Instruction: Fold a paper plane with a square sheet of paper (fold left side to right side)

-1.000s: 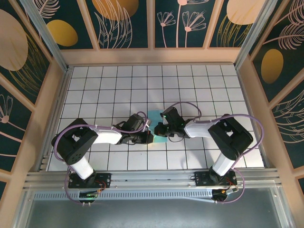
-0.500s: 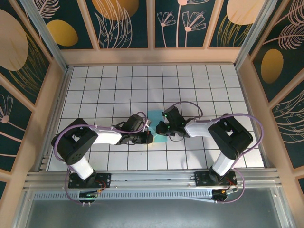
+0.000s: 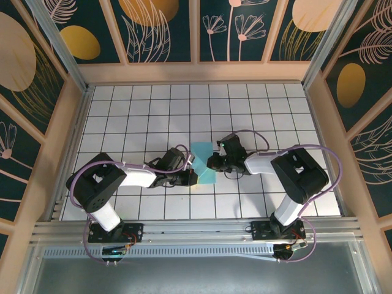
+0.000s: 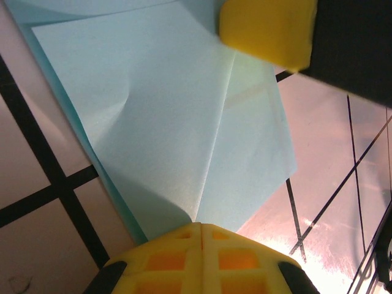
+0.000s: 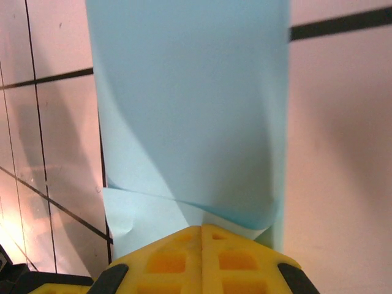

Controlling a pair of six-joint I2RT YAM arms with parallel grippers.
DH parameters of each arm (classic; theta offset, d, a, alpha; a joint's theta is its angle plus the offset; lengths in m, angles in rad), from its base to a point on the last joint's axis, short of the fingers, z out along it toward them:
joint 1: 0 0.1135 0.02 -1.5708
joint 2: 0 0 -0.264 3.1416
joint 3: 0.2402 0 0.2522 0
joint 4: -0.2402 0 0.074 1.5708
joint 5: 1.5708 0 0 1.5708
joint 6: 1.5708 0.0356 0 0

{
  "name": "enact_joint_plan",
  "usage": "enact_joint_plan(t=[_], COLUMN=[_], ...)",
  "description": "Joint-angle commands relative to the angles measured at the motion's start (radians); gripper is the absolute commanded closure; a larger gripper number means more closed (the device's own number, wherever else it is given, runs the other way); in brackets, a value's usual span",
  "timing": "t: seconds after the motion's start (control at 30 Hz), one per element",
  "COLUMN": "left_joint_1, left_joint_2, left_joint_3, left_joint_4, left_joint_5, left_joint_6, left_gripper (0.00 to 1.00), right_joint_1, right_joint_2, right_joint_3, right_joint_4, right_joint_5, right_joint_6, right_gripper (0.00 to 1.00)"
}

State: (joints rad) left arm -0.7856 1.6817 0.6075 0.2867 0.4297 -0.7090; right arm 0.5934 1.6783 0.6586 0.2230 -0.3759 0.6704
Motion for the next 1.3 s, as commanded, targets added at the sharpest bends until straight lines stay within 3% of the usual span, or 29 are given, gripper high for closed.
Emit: enact_joint_plan(t=[0.0, 0.3, 0.6, 0.83, 1.27], left_joint_1=[-0.009, -0.009, -0.010, -0.010, -0.009], left_joint_2=[0.021, 0.008, -0.006, -0.009, -0.026], left_joint_3=[-0.038, -0.030, -0.020, -0.013, 0.005], left_joint_4=[-0.074, -0.066, -0.064, -0.073, -0.077], left_joint_5=[-0.023, -0.022, -0.022, -0.022, -0.028], left_joint_6=[0.000, -0.005, -0.007, -0.004, -0.011], left_gripper=[1.00, 1.00, 1.00, 1.00, 1.00], right_joint_1=[-0.041, -0.119, -0.052, 0.068, 0.057], right_joint_2=[0.002, -0.052, -0.158, -0.066, 0.022], right_joint_3=[-0.015, 0.016, -0.029, -0.023, 0.010], right_joint_4=[0.006, -0.062, -0.045, 0.070, -0.018], right_joint_5=[0.034, 0.037, -0.006, -0.026, 0.049], right_joint_6=[-0.041, -0.087, -0.029, 0.051, 0.020], right_gripper=[1.00, 1.00, 1.00, 1.00, 1.00])
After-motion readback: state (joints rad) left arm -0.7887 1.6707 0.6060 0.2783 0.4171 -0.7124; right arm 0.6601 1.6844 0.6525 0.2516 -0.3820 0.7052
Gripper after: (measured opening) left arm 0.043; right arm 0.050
